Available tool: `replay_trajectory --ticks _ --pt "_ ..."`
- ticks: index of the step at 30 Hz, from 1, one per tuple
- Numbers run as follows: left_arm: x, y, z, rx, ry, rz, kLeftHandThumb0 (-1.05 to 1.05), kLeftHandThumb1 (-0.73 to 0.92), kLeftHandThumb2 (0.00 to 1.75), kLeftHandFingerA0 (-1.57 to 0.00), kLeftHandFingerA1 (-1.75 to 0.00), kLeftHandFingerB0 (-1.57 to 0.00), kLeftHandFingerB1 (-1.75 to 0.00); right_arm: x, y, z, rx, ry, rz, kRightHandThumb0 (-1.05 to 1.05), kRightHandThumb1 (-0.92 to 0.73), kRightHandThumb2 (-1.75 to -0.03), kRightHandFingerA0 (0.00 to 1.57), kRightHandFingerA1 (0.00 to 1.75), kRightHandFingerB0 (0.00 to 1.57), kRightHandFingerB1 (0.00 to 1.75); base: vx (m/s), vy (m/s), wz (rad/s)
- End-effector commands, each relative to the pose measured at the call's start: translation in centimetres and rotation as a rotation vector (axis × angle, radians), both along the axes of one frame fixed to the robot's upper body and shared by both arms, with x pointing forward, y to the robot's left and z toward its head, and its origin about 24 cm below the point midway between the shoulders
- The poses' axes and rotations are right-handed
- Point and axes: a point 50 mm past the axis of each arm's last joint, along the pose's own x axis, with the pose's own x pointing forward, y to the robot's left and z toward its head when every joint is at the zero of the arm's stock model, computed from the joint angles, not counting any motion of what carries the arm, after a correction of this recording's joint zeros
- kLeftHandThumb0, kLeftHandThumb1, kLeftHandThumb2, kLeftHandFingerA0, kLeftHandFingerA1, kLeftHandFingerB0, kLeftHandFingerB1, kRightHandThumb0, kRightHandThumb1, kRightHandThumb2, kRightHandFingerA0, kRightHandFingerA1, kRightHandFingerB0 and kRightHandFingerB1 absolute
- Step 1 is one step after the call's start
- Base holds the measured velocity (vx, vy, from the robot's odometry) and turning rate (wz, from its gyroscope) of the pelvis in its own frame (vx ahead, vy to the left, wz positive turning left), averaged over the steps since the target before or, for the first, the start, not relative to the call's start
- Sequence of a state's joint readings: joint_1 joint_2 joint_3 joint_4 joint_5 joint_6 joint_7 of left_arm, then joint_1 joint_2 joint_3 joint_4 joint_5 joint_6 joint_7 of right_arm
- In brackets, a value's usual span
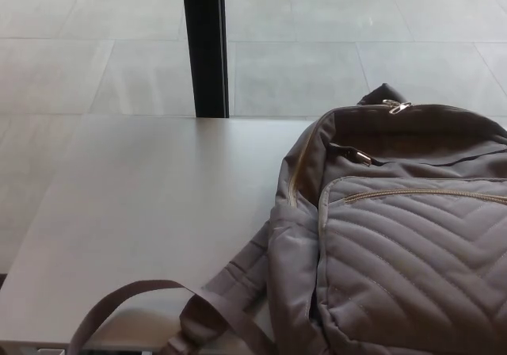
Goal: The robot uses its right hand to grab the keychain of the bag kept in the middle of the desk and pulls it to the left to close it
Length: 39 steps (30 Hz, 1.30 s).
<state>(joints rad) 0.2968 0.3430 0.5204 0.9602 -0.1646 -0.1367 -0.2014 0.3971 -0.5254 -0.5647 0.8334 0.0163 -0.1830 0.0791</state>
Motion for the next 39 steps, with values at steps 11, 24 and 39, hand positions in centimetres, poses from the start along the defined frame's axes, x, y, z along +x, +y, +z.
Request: replay_trajectory --ticks 11,24,39 --pt "-0.3 0.7 0.7 -0.013 -0.080 0.022 -0.55 0.39 0.80 -0.67 -0.65 -0.53 -0.60 10.1 -1.7 12.1 -0.046 -0.441 0.241 -0.99 -0.58 -0.91 0.30 0.55 0.09 0.22 0.00 0.000 0.00" --pt "-0.4 1.0 0.9 -0.007 -0.079 0.008 -0.51 0.52 0.56 -0.72 -0.53 -0.61 -0.49 11.8 7.3 11.4 0.077 -0.219 0.842 -0.65 -0.55 -0.57 0.25 0.36 0.13 0.30 0.00 0.000 0.01" --pt "-0.5 1.1 0.8 -0.011 -0.073 0.037 -0.49 0.51 0.56 -0.72 -0.52 -0.64 -0.49 13.2 8.8 10.9 0.103 -0.201 1.000 -0.64 -0.44 -0.76 0.17 0.45 0.08 0.39 0.00 0.000 0.00"
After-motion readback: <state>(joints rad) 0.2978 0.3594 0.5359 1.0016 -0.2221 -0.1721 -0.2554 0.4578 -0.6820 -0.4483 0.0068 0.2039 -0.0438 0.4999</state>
